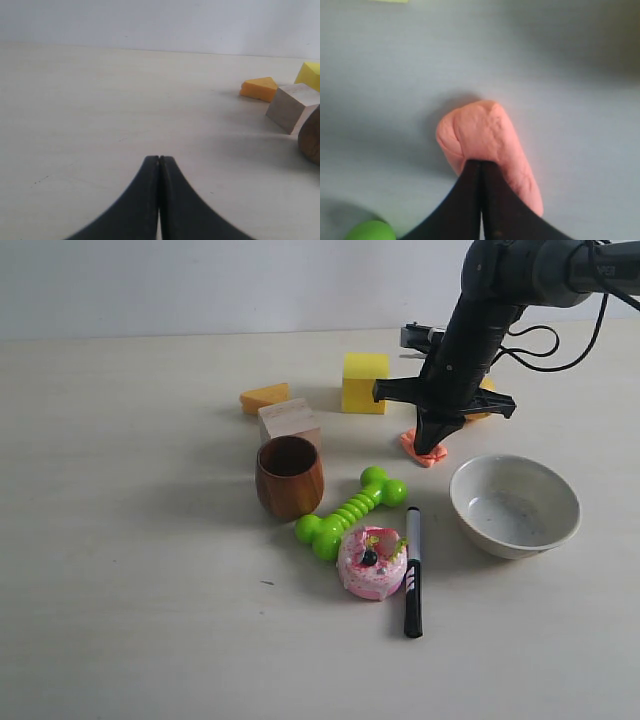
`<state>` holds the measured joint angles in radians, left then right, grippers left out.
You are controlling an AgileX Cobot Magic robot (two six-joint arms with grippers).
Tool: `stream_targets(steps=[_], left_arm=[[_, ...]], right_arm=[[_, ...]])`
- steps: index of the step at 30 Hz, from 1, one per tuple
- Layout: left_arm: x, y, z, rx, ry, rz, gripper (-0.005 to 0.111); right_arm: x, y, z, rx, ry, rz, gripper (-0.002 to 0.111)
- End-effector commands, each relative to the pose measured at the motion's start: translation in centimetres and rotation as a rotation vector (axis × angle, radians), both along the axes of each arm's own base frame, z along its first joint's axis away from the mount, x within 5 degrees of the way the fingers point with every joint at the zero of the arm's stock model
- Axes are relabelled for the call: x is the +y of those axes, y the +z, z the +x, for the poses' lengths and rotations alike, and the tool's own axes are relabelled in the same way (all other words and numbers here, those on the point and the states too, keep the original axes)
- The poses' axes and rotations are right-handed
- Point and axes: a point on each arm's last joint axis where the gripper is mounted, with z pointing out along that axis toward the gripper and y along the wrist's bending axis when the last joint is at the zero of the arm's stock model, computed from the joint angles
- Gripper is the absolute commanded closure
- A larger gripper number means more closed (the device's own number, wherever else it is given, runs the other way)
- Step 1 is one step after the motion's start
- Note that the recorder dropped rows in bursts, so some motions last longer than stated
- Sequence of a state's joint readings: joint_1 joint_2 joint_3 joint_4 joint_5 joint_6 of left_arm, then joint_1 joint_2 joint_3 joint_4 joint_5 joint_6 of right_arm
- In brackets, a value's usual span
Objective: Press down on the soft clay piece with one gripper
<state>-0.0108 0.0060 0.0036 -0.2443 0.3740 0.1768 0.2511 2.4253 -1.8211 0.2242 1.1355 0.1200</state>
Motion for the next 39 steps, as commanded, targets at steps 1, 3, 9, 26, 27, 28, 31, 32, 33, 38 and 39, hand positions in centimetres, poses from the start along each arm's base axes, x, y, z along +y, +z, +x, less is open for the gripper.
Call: stream_targets(steps=[1, 3, 9, 26, 27, 28, 31, 32, 33, 38, 39], left_arm=[[0.0, 0.2, 0.0, -0.019, 0.005, 0.0, 0.107], [0.0, 0.2, 0.0, -0.019, 0.005, 0.0, 0.107], [0.0, 0.2, 0.0, -0.019, 0.005, 0.0, 0.107], [0.0, 0.2, 0.0, -0.019, 0.005, 0.0, 0.107], [0.0, 0.2, 0.0, -0.019, 0.005, 0.0, 0.107], [0.0, 0.2, 0.0, -0.019, 0.005, 0.0, 0.107], [0.0, 0.2, 0.0, -0.019, 0.005, 0.0, 0.107], [0.0, 0.2, 0.0, -0.019, 0.005, 0.0, 0.107], [0.0, 0.2, 0.0, -0.019, 0.005, 0.0, 0.107], [0.0, 0.2, 0.0, -0.019, 0.005, 0.0, 0.107], [0.0, 0.2, 0.0, -0.019, 0.005, 0.0, 0.107]], right_arm=[[-0.3, -8.0, -2.8, 0.2, 0.051, -0.092, 0.108], [-0.3, -7.6, -2.6, 0.191, 0.051, -0.09, 0.108], [-0.2, -6.4, -2.4, 0.166, 0.05, -0.083, 0.108], [-0.1, -3.8, -1.9, 0.114, 0.052, -0.073, 0.108], [-0.1, -3.7, -1.9, 0.111, 0.052, -0.073, 0.108], [-0.1, -3.5, -1.9, 0.107, 0.052, -0.072, 0.108], [-0.1, -3.0, -1.7, 0.088, 0.052, -0.067, 0.108], [-0.1, -2.8, -1.7, 0.081, 0.054, -0.065, 0.108], [0.0, -2.5, -1.6, 0.073, 0.056, -0.063, 0.108], [0.0, -1.3, -1.4, 0.037, 0.06, -0.061, 0.108], [0.0, -1.2, -1.4, 0.035, 0.06, -0.061, 0.108]])
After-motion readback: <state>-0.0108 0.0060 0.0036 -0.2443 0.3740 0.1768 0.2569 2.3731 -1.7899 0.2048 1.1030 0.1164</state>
